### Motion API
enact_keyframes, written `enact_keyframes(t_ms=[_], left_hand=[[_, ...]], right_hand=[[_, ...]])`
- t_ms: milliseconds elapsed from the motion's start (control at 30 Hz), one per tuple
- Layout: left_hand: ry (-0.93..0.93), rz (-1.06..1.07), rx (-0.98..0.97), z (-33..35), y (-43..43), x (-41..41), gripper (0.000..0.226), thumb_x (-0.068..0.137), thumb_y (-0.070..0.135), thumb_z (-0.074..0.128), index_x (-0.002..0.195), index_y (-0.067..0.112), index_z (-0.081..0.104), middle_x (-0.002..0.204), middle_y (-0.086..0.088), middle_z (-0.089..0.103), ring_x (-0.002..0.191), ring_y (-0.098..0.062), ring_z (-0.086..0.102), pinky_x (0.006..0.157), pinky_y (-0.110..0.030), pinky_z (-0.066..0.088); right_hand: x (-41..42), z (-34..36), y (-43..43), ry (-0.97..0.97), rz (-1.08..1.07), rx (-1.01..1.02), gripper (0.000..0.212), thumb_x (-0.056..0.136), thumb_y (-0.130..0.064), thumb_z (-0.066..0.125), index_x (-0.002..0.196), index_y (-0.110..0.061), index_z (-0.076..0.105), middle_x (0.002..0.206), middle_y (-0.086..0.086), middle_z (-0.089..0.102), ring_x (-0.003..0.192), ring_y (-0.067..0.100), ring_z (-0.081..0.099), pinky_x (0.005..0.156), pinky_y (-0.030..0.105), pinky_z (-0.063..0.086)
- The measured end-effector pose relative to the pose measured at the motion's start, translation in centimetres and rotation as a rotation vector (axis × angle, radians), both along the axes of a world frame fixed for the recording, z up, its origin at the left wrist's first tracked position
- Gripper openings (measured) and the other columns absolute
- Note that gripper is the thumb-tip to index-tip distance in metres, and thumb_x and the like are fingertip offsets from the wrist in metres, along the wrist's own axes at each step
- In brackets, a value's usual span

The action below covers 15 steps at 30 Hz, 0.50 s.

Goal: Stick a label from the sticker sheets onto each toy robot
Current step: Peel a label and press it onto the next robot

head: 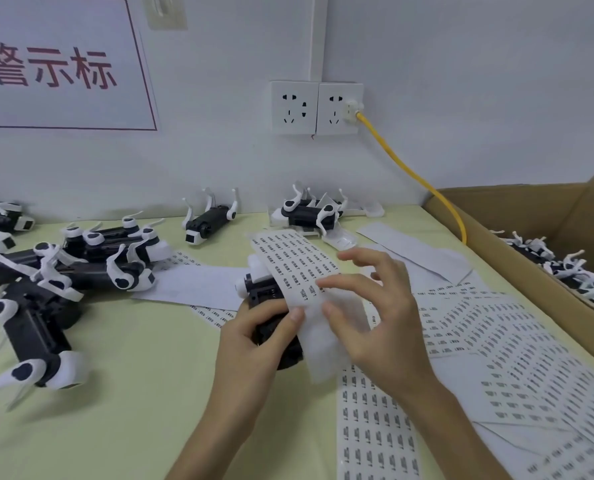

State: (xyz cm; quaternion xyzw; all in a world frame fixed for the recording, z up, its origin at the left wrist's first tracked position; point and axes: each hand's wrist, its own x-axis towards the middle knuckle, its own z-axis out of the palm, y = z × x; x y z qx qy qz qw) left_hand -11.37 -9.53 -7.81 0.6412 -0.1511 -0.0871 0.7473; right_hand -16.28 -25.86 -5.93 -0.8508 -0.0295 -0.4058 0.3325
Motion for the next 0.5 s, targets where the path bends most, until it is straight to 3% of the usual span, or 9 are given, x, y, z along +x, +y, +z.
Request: enact_keyframes(t_ms=[167,267,367,500], left_hand=[[-0.103,-0.013,0.055,-0.47,-0.25,-0.24,0.013,0.090,0.039,0.072,0.096,0.034,0.082,0.103,-0.003,0.067,0.093,-0.021,0.070,0.072,-0.033,0.062],[-0.141,-0.023,0.087,-0.63,-0.38,-0.35,0.012,0.095,0.039,0.070,0.096,0.034,0.081,0.100,0.005,0.066,0.095,-0.023,0.069,0.080,-0.046,0.062],[-0.195,-0.020,0.127,-0.45,-0.46,-0.57,0.016,0.091,0.037,0.064,0.096,0.037,0.079,0.096,0.010,0.066,0.097,-0.022,0.069,0.088,-0.060,0.058],[-0.220,0.004,0.129,-0.31,-0.63,-0.85,0.017,0.089,0.036,0.063,0.092,0.043,0.078,0.098,0.013,0.064,0.097,-0.016,0.068,0.089,-0.058,0.059]], right_hand=[[0.10,-0.09,0.33,0.034,0.067,-0.006,0.018,0.081,-0.026,0.084,0.097,-0.022,0.079,0.105,-0.011,0.067,0.106,0.009,0.062,0.096,0.042,0.044],[0.09,-0.07,-0.05,0.066,0.098,0.021,0.018,0.080,-0.024,0.085,0.097,-0.022,0.078,0.101,-0.014,0.070,0.103,0.008,0.066,0.094,0.046,0.047],[0.00,-0.08,-0.28,0.077,0.107,0.019,0.015,0.082,-0.026,0.083,0.096,-0.022,0.079,0.099,-0.016,0.072,0.101,0.006,0.067,0.093,0.043,0.048],[-0.02,-0.27,-0.42,0.051,0.130,0.022,0.011,0.083,-0.018,0.083,0.093,-0.017,0.081,0.096,-0.013,0.073,0.095,0.004,0.069,0.087,0.033,0.054]])
